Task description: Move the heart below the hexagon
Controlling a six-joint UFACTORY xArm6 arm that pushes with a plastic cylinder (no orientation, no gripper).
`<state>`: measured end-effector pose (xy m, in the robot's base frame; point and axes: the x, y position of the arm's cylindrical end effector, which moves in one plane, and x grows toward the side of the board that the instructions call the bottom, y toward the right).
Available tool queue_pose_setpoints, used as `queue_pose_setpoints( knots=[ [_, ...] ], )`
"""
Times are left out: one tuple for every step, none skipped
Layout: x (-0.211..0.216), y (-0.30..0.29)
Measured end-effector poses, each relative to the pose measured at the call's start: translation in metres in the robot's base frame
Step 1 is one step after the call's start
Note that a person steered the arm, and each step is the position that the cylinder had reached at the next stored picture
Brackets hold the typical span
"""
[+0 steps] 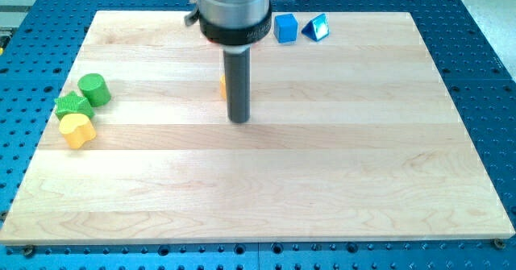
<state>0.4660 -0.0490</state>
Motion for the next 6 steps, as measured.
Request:
queue_pose_setpoints(
  knots=[
    [0.072,-0.137],
    [0.098,-0.242],
    [0.040,-0.241],
    [-0.003,-0.176],
    [-0.001,-0.112],
    [0.054,-0.145]
  ],
)
